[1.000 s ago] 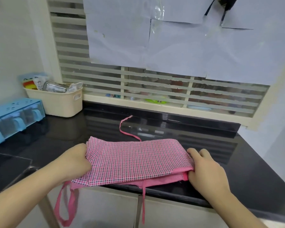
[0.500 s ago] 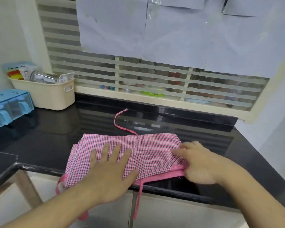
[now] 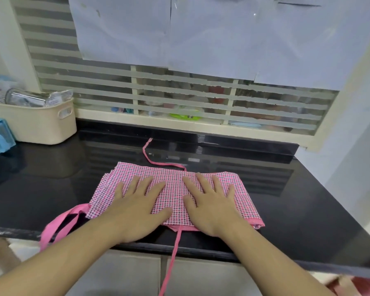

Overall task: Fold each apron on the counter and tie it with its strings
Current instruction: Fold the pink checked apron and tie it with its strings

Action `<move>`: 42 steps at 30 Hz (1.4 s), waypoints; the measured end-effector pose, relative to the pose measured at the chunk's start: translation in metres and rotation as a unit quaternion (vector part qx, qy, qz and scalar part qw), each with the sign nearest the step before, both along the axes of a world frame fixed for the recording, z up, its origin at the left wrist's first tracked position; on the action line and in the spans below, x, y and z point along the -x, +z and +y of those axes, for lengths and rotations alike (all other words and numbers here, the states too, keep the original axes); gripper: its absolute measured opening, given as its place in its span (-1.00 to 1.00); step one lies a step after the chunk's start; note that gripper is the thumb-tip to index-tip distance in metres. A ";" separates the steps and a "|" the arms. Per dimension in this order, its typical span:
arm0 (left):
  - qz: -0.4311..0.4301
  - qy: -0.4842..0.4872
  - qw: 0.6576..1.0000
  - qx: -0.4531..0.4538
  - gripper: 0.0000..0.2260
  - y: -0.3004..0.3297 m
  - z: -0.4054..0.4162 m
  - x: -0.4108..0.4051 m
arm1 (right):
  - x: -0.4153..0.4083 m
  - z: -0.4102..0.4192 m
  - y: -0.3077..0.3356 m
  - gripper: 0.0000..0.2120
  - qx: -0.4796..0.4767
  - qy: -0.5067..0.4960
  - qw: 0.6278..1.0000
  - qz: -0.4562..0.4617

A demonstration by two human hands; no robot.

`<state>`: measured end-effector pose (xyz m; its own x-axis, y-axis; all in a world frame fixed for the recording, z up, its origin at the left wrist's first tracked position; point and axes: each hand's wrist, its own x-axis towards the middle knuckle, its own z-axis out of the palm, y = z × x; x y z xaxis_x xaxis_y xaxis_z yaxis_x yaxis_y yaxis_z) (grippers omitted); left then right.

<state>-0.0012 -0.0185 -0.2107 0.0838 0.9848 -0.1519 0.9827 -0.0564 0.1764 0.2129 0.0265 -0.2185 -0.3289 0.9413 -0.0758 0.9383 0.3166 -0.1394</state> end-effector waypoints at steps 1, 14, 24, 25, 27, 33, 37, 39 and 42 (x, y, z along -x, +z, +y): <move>-0.015 0.008 1.000 -0.013 -0.31 0.004 0.004 -0.005 | 0.001 0.001 0.002 -0.45 0.009 0.002 1.000 -0.005; 0.048 -0.062 0.997 -0.027 -0.23 -0.009 0.019 -0.048 | -0.074 -0.004 0.007 -0.48 -0.053 -0.142 0.969 0.195; 0.043 -0.036 0.998 -0.027 -0.19 -0.011 0.018 -0.083 | -0.117 -0.034 0.045 -0.74 0.021 -0.255 0.946 0.199; 0.042 -0.037 0.998 -0.026 -0.18 -0.011 0.018 -0.088 | -0.120 -0.037 0.053 -0.77 0.036 -0.268 0.927 0.260; 0.043 -0.033 0.998 -0.025 -0.15 -0.010 0.019 -0.097 | -0.123 -0.043 0.062 -0.76 0.080 -0.293 0.852 0.425; 0.028 -0.016 0.999 -0.030 -0.03 -0.009 0.023 -0.130 | -0.126 -0.058 0.049 -0.81 0.089 -0.337 0.652 0.674; 0.021 -0.027 0.999 -0.013 0.00 -0.006 0.024 -0.132 | -0.107 -0.059 0.040 -0.89 0.125 -0.301 0.737 0.593; -0.014 -0.051 0.999 -0.003 -0.05 0.001 0.023 -0.122 | -0.101 -0.059 0.038 -0.82 0.087 -0.306 0.772 0.550; -0.020 -0.073 0.997 -0.027 -0.17 0.005 0.017 -0.085 | -0.103 -0.058 0.034 -0.78 0.013 -0.336 0.753 0.565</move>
